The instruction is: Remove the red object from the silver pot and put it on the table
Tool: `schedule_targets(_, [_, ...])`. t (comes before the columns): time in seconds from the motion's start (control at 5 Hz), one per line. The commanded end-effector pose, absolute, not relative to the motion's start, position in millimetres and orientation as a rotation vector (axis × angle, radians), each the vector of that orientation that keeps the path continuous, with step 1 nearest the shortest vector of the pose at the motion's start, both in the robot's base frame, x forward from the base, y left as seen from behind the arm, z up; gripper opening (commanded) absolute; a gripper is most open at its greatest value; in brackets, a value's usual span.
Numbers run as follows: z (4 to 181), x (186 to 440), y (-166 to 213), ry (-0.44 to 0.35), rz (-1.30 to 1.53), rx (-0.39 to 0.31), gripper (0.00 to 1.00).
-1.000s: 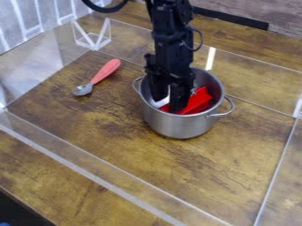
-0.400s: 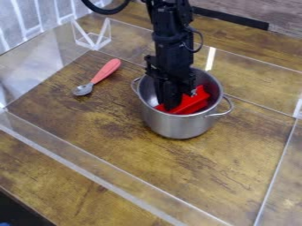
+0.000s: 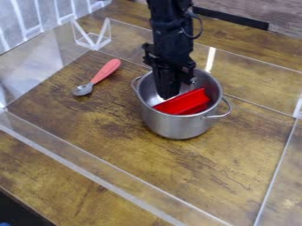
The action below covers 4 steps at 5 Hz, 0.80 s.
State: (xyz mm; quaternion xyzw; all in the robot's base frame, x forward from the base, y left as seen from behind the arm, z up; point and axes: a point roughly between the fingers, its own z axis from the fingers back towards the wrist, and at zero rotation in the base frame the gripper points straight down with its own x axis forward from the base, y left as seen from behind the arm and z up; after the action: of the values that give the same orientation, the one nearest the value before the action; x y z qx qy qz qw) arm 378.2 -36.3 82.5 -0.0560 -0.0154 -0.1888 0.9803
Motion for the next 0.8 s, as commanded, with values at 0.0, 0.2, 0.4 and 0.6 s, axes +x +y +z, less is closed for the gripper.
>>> schedule_targets(0.0, [134.1, 376.5, -35.4, -0.167, -0.386, -0.099, 0.00])
schedule_targets(0.2, [133.8, 373.3, -38.9, -0.176, -0.403, -0.110, 0.00])
schedule_targets(0.4, [122.5, 372.9, -41.2, -0.170, -0.423, -0.125, 1.00])
schedule_targets(0.6, [113.3, 372.1, -43.8, -0.165, -0.440, -0.139, 1.00])
